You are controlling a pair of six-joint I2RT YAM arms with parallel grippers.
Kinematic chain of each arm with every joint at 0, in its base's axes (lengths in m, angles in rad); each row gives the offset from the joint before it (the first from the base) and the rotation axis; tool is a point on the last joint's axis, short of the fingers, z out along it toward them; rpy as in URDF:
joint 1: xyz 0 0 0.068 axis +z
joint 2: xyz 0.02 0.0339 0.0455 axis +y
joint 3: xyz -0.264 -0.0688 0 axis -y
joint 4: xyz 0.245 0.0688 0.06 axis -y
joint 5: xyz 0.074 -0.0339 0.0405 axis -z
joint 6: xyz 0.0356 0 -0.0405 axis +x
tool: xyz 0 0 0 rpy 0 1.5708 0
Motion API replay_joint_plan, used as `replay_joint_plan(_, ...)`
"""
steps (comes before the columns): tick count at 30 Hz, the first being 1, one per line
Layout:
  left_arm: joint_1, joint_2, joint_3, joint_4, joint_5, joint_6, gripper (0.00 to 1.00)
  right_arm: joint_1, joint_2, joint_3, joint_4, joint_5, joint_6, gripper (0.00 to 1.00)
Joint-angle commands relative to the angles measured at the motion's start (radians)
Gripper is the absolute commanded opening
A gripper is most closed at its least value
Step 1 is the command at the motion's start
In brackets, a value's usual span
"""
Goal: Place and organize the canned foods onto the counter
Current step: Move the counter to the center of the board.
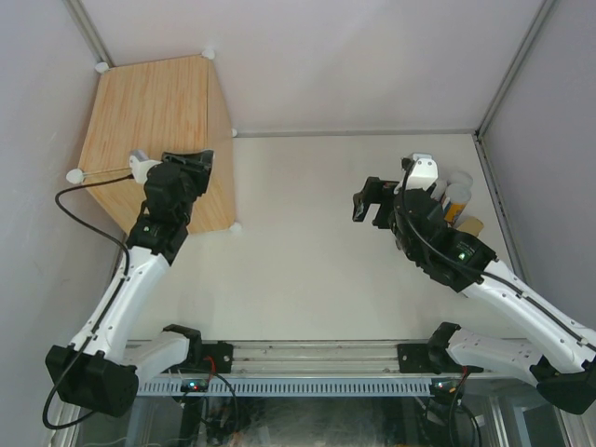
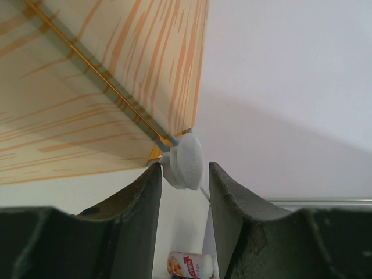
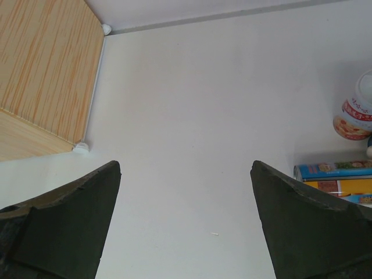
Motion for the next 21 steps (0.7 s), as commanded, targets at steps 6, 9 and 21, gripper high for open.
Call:
replay_joint_plan(6, 0.004, 0.036, -0.009, 0.103, -0.004, -0.022, 0.47, -0.004, 0.004, 0.038, 0.056, -0.024, -0.043, 0.93)
replay_joint_plan(9, 0.004, 0.043, -0.014, 0.119, -0.001, -0.018, 0.35, -0.005, 0.007, 0.038, 0.055, -0.027, -0.04, 0.93)
replay_joint_plan(21, 0.007, 0.044, -0.028, 0.168, 0.061, 0.08, 0.11, -0.005, 0.008, 0.038, 0.048, -0.024, -0.032, 0.93)
